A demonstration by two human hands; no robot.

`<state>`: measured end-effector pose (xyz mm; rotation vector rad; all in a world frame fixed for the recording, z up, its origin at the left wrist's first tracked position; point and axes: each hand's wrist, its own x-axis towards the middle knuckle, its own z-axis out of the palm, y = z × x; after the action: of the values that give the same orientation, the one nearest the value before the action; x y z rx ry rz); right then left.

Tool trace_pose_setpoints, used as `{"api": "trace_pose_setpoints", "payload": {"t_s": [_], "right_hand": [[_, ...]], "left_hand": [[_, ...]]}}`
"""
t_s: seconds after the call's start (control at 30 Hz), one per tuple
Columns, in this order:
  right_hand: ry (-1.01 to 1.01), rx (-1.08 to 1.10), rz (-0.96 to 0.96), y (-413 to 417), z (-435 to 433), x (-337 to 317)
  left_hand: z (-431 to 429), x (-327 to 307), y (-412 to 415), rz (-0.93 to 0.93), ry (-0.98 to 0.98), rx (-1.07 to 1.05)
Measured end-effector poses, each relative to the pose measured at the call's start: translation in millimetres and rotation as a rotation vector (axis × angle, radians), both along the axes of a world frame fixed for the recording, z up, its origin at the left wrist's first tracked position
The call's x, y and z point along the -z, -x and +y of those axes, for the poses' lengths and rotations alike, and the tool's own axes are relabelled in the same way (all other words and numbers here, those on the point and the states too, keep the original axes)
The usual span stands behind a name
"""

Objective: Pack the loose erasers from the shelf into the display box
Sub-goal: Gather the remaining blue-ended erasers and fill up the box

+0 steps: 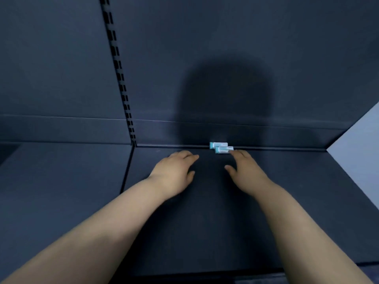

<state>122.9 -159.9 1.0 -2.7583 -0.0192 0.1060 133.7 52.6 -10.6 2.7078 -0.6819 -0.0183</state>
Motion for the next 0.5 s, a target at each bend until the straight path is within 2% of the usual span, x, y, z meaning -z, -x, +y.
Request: {"api": "trace_pose_setpoints", "payload": {"t_s": [0.13, 0.23, 0.5], "right_hand": [[-0.112, 0.023, -0.028, -36.6, -26.0, 17.2], [-0.194, 0.008, -0.089, -55.2, -37.7, 29.9], [-0.223, -0.026, -0.241, -68.8, -48.3, 47.4]], "left_hand": [[-42.1, 17.0, -35.4, 0.059, 0.136, -0.078], [-67.4, 30.7, -56.5, -0.003, 0.109, -0.136], [-79.7, 41.1, -67.7, -0.099, 0.182, -0.279]]}}
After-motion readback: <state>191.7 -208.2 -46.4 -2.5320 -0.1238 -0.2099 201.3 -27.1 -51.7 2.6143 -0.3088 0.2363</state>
